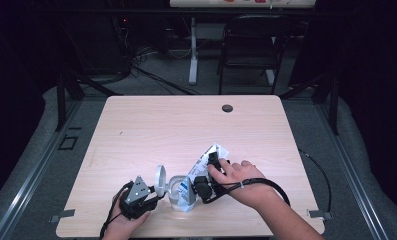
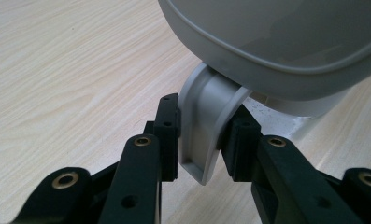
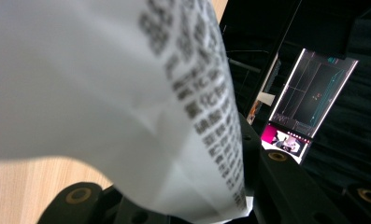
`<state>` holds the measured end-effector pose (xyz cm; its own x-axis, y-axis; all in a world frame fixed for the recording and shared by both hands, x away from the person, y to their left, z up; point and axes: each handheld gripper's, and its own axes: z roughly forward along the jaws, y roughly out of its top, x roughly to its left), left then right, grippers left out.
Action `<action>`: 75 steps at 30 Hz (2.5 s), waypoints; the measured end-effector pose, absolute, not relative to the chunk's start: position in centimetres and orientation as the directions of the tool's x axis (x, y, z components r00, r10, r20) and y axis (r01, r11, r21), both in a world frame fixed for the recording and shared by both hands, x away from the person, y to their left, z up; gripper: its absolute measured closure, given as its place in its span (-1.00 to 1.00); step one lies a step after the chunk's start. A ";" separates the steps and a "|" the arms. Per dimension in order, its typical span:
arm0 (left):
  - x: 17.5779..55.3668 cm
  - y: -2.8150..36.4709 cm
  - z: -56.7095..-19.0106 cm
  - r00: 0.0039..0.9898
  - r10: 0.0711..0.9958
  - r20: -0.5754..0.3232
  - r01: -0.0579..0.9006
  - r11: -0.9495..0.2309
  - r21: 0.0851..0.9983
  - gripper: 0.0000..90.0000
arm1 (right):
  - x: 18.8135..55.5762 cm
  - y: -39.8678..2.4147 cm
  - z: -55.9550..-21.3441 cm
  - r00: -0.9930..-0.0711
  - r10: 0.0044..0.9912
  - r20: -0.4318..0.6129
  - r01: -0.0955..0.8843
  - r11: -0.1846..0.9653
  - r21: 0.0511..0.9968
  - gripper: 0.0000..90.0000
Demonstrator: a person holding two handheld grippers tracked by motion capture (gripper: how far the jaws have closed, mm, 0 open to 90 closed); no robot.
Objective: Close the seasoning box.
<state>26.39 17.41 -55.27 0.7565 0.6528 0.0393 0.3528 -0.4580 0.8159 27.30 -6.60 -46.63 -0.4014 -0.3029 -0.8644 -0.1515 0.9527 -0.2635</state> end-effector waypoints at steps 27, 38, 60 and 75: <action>26.4 17.4 -55.3 0.755 0.655 0.036 0.354 -0.453 0.818 0.57 | 27.2 -6.4 -46.4 -0.389 -0.323 -0.863 -0.148 0.946 -0.288 0.63; 26.4 17.4 -55.3 0.754 0.656 0.035 0.355 -0.452 0.818 0.57 | 27.2 -6.4 -46.4 -0.387 -0.319 -0.865 -0.159 0.947 -0.278 0.65; 26.4 17.4 -55.3 0.754 0.656 0.035 0.354 -0.451 0.819 0.57 | 27.1 -6.4 -46.3 -0.375 -0.327 -0.867 -0.165 0.944 -0.285 0.69; 26.4 17.4 -55.3 0.754 0.655 0.038 0.352 -0.453 0.819 0.57 | 27.1 -6.4 -46.2 -0.369 -0.337 -0.866 -0.168 0.941 -0.295 0.71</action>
